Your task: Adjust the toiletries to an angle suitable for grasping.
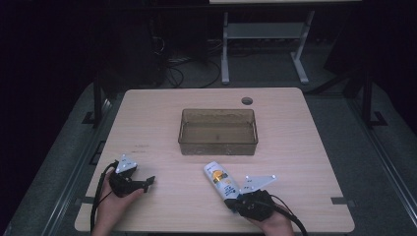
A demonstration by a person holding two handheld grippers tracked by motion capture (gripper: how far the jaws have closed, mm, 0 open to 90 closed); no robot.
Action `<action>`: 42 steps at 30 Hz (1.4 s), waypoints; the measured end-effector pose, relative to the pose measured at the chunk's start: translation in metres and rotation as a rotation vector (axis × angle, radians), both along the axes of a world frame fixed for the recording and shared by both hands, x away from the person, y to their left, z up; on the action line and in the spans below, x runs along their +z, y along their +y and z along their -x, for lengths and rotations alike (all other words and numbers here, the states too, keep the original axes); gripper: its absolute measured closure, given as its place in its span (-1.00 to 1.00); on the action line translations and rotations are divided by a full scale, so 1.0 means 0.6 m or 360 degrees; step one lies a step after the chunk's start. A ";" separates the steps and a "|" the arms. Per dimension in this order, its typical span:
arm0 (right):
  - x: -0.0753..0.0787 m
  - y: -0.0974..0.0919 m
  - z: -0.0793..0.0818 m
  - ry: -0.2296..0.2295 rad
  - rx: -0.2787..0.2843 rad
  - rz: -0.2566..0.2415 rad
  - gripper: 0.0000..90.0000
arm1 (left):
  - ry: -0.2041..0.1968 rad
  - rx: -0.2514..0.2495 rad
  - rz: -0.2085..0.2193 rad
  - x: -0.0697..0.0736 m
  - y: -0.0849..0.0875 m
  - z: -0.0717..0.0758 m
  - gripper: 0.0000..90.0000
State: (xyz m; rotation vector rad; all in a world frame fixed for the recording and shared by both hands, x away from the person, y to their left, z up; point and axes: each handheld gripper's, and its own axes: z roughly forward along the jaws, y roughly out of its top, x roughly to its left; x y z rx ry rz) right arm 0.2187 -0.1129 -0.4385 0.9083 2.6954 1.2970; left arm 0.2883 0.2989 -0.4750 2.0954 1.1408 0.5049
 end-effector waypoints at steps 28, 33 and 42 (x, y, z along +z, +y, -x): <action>-0.015 -0.020 -0.013 0.0040 -0.0076 0.0071 1.00 | 0.0000 0.0000 0.0000 0.000 0.000 0.000 -0.71; -0.016 -0.025 -0.016 0.0037 -0.0091 0.0078 1.00 | 0.0000 0.0000 0.0000 0.000 0.000 0.000 -0.71; -0.020 -0.041 -0.024 0.0031 -0.0141 0.0099 1.00 | 0.0000 0.0000 0.0000 0.000 0.000 0.000 -0.71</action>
